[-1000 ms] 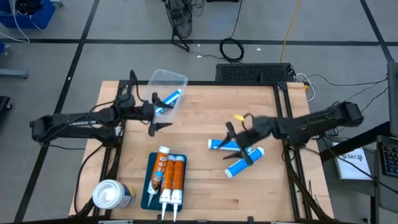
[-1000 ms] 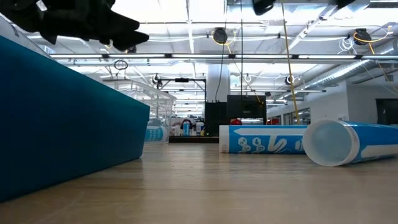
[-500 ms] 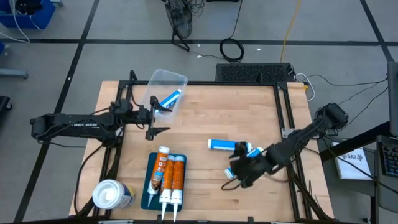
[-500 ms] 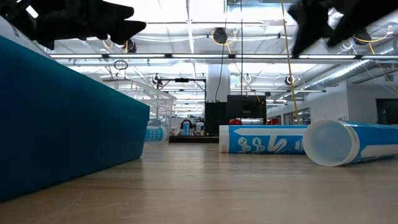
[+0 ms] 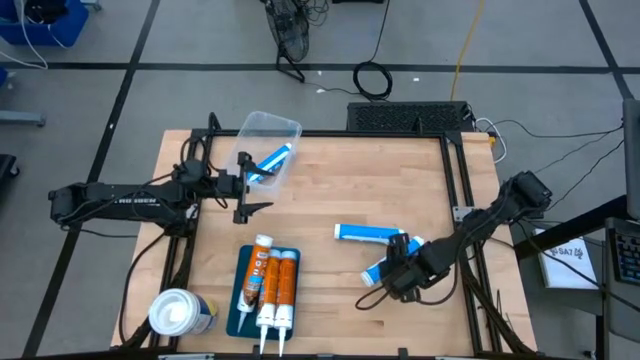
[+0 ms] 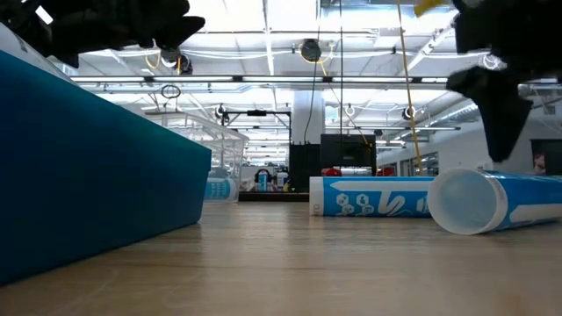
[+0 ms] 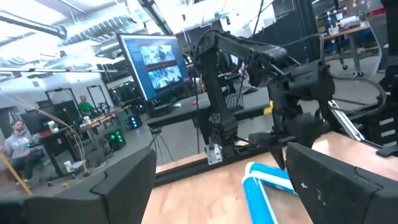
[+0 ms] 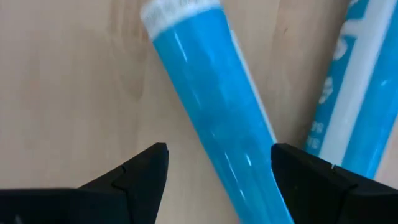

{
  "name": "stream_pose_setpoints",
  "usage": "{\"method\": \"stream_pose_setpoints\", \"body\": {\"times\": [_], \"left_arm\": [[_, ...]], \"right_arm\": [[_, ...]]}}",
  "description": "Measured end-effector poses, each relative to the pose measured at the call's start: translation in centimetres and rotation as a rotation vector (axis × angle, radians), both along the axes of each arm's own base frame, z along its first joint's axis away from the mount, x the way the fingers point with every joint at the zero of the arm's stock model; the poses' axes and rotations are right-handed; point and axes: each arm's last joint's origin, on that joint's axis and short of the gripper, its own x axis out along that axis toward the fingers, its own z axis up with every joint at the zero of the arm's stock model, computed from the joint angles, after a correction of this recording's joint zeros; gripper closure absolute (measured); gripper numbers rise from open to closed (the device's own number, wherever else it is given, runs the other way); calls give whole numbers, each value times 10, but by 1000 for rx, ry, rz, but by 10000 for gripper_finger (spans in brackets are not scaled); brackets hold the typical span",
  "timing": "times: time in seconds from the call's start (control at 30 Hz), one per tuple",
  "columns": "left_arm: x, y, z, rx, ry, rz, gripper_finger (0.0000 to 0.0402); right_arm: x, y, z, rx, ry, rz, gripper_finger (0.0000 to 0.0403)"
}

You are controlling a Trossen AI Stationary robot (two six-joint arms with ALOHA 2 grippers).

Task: Pick & place silicon tubes, Sealant and Lysol wipes
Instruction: Put the bottom blue sealant into the white bin

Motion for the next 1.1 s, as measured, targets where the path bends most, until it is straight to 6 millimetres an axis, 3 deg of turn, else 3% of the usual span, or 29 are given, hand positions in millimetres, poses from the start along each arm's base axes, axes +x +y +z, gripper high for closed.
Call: {"method": "stream_pose_setpoints", "body": {"times": [0.4, 0.8, 1.1], "left_arm": [[0, 2, 1, 23, -18, 67, 44], [0, 2, 1, 17, -14, 67, 50], [0, 2, 1, -4, -11, 63, 50]], "right_arm": [[-24, -26, -50, -66, 91, -25, 140], [-14, -27, -52, 8, 10, -58, 142], [-14, -26, -53, 8, 10, -54, 195]]}}
